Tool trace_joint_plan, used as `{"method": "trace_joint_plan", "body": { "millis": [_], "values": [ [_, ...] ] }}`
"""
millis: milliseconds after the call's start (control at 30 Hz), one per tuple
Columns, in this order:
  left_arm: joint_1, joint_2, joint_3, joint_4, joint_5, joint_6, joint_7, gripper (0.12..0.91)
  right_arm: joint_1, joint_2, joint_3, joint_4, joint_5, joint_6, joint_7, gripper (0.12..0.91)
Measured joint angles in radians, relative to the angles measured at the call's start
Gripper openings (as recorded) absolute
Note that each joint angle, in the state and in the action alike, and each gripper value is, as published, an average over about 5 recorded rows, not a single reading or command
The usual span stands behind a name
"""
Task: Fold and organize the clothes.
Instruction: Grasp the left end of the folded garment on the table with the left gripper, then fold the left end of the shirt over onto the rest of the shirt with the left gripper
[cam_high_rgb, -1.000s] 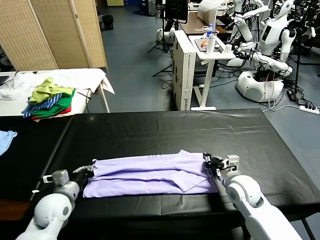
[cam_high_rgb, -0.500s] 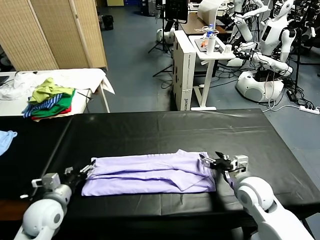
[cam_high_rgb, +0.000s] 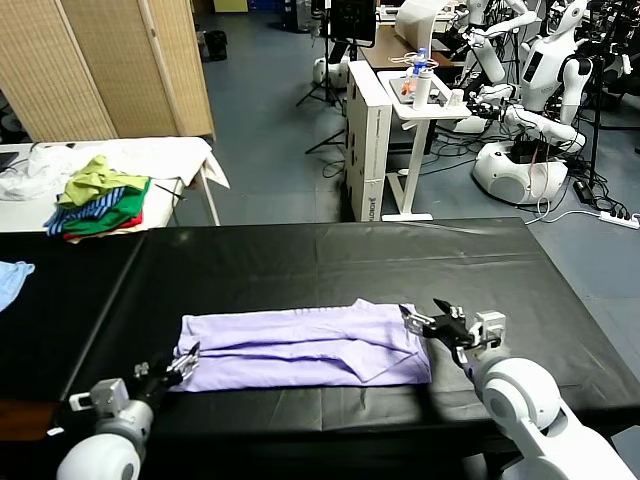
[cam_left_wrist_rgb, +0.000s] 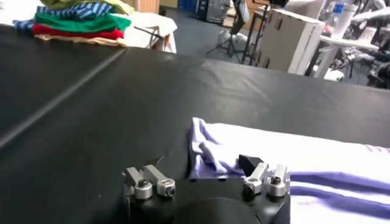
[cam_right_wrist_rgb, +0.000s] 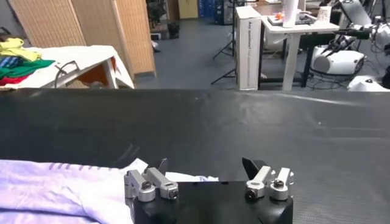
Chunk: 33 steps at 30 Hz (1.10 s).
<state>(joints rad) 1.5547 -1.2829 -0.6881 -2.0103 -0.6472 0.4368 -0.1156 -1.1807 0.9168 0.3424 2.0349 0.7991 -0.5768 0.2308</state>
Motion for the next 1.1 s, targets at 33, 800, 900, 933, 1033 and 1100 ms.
{"method": "trace_joint_plan", "body": {
  "millis": [33,800,900,933,1033,1100],
  "values": [
    [0.0,-0.004,0.001,0.001,-0.001,0.0,0.001,0.905,-0.002,-0.002,0.001,0.003,0.0,0.0,0.0,0.907],
    [0.067,0.142,-0.107,-0.025,0.36,-0.09,0.044,0.193,-0.009,-0.006,0.014,0.016,-0.002,0.003,-0.006,0.907],
    [0.083,0.17,-0.135,-0.043,0.368,-0.076,0.022,0.192,-0.019,-0.004,0.024,0.019,-0.002,0.005,-0.006,0.907],
    [0.087,0.174,-0.139,-0.054,0.362,-0.065,0.007,0.192,-0.023,-0.003,0.027,0.021,-0.001,0.006,-0.007,0.907],
    [0.09,0.165,-0.127,-0.103,0.31,-0.016,-0.051,0.192,-0.035,-0.001,0.04,0.026,-0.001,0.009,-0.01,0.907],
    [0.085,0.145,-0.101,-0.148,0.258,0.013,-0.089,0.192,-0.044,0.002,0.051,0.03,-0.001,0.011,-0.013,0.907]
  ]
}}
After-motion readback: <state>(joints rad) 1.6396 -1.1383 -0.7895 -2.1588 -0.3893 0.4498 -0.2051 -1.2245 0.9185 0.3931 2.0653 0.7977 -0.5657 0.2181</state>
